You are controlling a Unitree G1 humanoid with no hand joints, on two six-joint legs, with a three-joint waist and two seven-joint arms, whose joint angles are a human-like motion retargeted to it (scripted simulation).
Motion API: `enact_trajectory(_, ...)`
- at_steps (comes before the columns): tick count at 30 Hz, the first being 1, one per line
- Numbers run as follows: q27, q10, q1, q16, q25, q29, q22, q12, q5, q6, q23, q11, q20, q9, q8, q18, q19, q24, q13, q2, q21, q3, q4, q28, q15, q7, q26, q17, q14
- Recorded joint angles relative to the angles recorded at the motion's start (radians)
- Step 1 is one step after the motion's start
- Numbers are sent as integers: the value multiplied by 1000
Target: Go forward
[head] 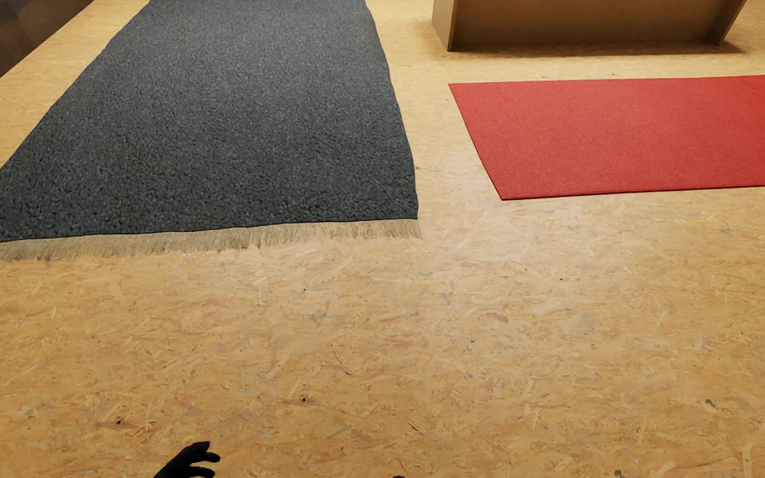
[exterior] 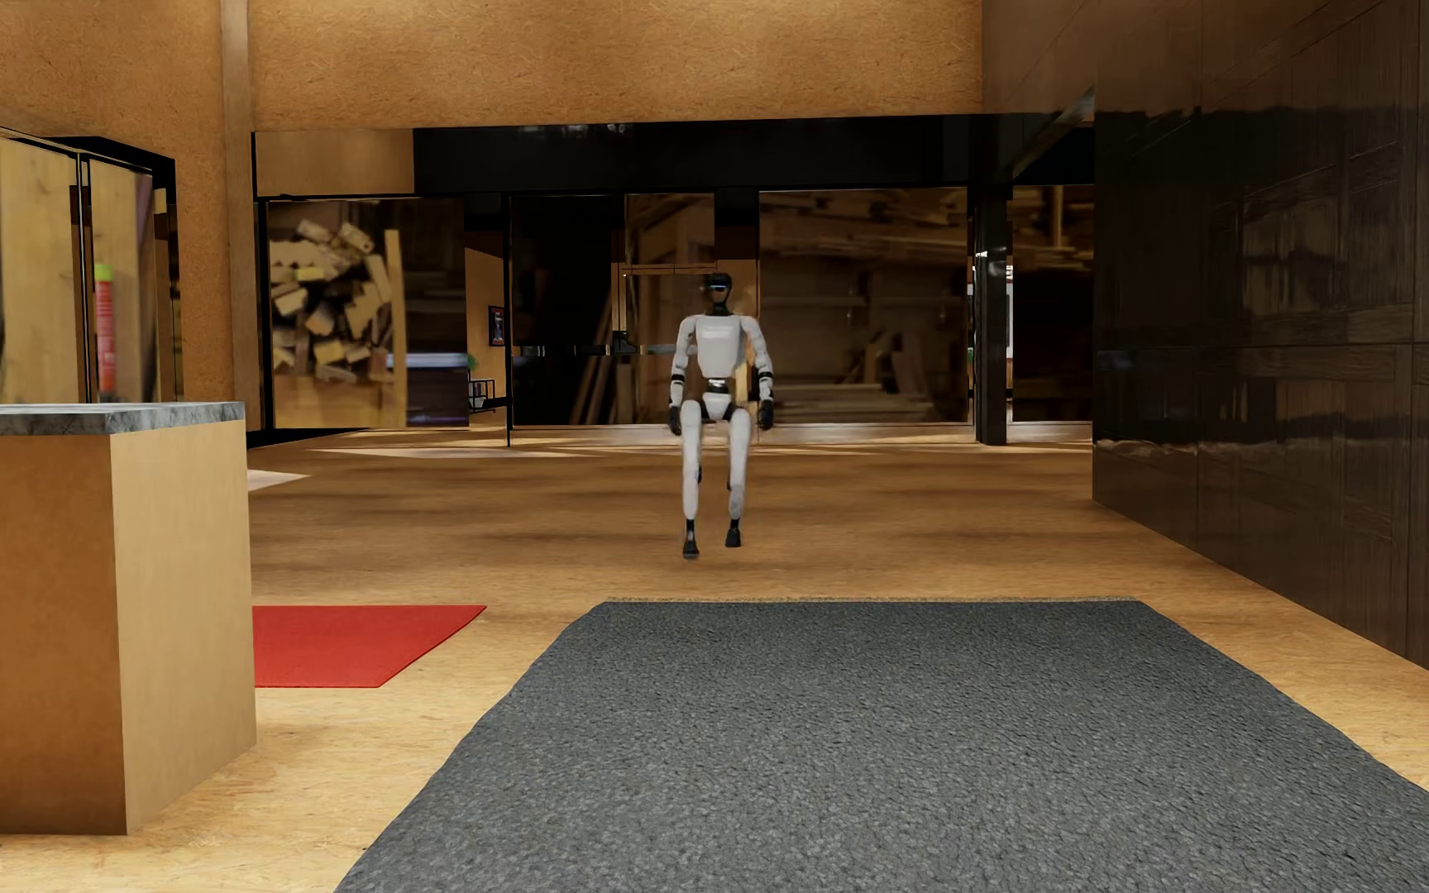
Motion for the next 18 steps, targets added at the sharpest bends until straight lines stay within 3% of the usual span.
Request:
enact_trajectory(1, 0, 16, 25, 1, 0, 0, -14, -7, 2, 0, 10, 5, 23, -5, 0, 0, 0, 0, 7, -3, 2, -22, 12, 0, -80, 0, 0, 6, 4)
enact_trajectory(2, 0, 49, 43, 2, 0, 0, -8, -16, 22, 8, 28, 9, 25, -10, 0, 0, 0, 0, 17, -43, 21, -17, 25, 0, 23, 0, 0, 9, 44)
enact_trajectory(3, 0, 90, 56, -5, 0, 0, -1, -6, 55, 14, 56, 31, 48, -18, 0, 0, 0, 0, 19, -44, 35, -17, 42, 0, 191, 0, 0, 14, 119)
enact_trajectory(5, 0, 280, 10, -36, 0, 0, 81, 53, 107, 34, 128, 120, 66, -53, 0, 0, 0, 0, 25, -42, 31, 2, 84, 0, 347, 0, 0, 20, 463)
enact_trajectory(6, 0, 425, -68, -42, 0, 0, 122, 67, 124, 31, 150, 147, 49, -54, 0, 0, 0, 0, 17, -2, 19, 12, 104, 0, 317, 0, 0, 25, 605)
enact_trajectory(7, 0, 597, -171, -49, 0, 0, 165, 77, 145, 31, 129, 161, 27, -48, 0, 0, 0, 0, 16, 46, -3, 22, 120, 0, 273, 0, 0, 21, 595)
enact_trajectory(9, 0, 838, -347, -59, 0, 0, 255, 83, 155, 10, 126, 147, -30, -32, 0, 0, 0, 0, -13, 190, -18, 95, 121, 0, 161, 0, 0, 15, 253)
enact_trajectory(11, 0, 833, -478, -74, 0, 0, 282, 111, 135, -6, 103, 73, -47, -18, 0, 0, 0, 0, -68, 372, -32, 197, 111, 0, 41, 0, 0, -13, 172)
enact_trajectory(14, 0, 457, -610, -79, 0, 0, 220, 183, 78, -30, 48, 10, -41, -6, 0, 0, 0, 0, -165, 558, -79, 332, 104, 0, -104, 0, 0, -49, 216)
enact_trajectory(16, 0, 114, -635, -83, 0, 0, 203, 210, 66, -29, 14, -3, -48, -25, 0, 0, 0, 0, -231, 627, -120, 387, 103, 0, -189, 0, 0, -61, 331)
enact_trajectory(17, 0, -350, -625, -86, 0, 0, 228, 222, 50, -31, -7, -1, -56, -36, 0, 0, 0, 0, -258, 656, -134, 403, 97, 0, -211, 0, 0, -61, 618)
enact_trajectory(18, 0, -78, -646, -93, 0, 0, 237, 233, 36, -32, -24, 2, -43, -36, 0, 0, 0, 0, -282, 684, -147, 418, 92, 0, -198, 0, 0, -60, 498)
